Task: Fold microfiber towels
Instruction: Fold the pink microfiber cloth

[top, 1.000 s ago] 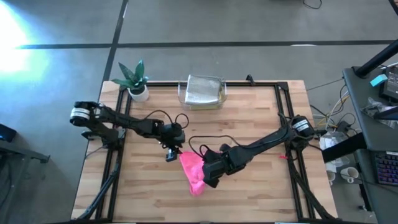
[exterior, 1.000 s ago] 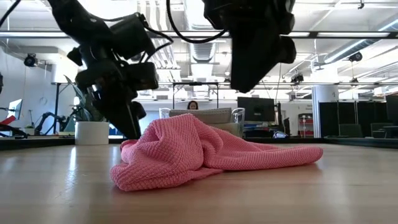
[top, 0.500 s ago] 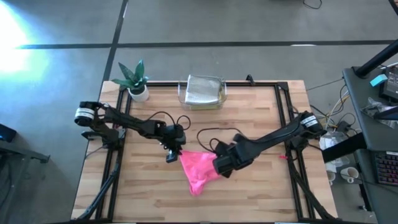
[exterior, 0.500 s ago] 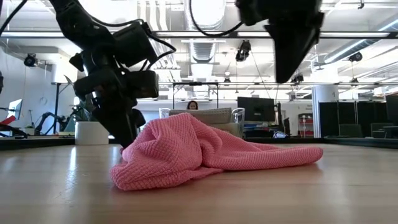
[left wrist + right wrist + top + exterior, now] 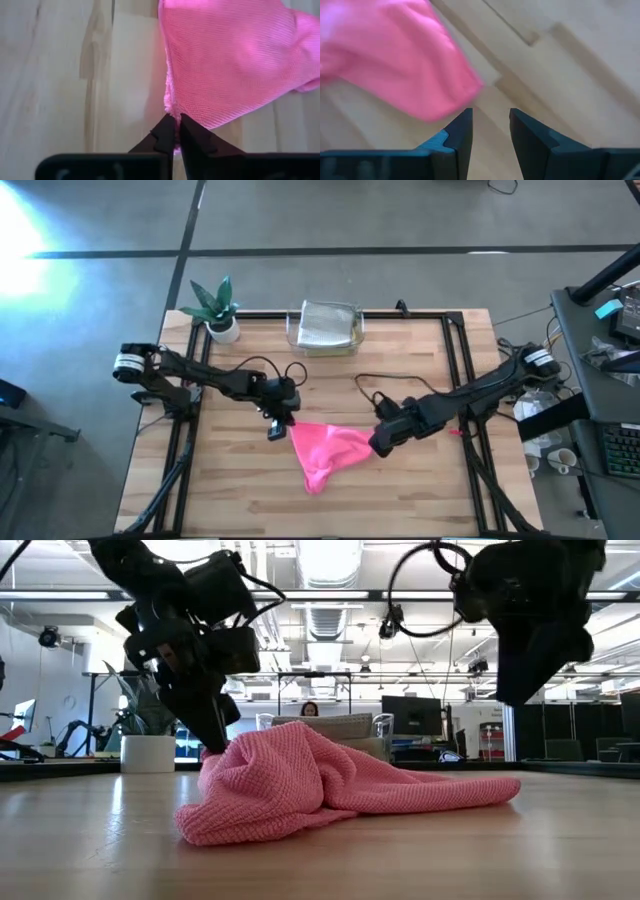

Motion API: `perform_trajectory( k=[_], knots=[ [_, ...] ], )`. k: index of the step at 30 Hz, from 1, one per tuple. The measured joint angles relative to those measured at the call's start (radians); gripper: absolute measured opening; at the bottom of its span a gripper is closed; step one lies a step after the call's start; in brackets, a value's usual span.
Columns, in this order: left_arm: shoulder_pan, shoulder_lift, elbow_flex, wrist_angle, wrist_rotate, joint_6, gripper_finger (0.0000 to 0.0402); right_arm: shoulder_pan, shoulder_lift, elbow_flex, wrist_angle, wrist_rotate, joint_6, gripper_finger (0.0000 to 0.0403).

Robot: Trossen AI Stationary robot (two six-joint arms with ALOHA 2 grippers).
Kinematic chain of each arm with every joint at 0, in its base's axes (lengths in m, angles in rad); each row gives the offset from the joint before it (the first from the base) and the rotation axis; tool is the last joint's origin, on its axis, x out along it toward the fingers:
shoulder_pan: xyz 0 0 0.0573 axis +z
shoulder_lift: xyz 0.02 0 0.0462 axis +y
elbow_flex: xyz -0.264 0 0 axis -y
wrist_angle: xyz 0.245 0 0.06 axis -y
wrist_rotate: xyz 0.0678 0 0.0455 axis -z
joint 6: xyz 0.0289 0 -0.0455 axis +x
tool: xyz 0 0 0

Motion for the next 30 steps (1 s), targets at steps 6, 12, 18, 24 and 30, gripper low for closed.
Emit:
perform_trajectory(
  k=[6,12,18,24,30],
  knots=[
    [0.000,-0.035,0.012,-0.032,0.000,0.000,0.0002,-0.002,-0.092,-0.220,0.386,0.000,0.108,0.0121],
    [0.000,-0.060,0.025,-0.053,-0.004,0.000,0.0001,-0.003,-0.084,-0.360,0.592,0.002,0.290,0.0121],
    [0.000,-0.063,0.039,-0.053,-0.005,0.000,0.0001,-0.014,-0.024,-0.406,0.653,0.008,0.387,0.0121],
    [0.000,-0.063,0.041,-0.053,-0.007,-0.001,0.0000,-0.038,0.051,-0.413,0.771,0.008,0.326,0.0140],
    [0.000,-0.063,0.041,-0.053,-0.008,-0.001,0.0000,-0.051,0.121,-0.410,0.874,-0.001,0.285,0.0154]
  ],
)
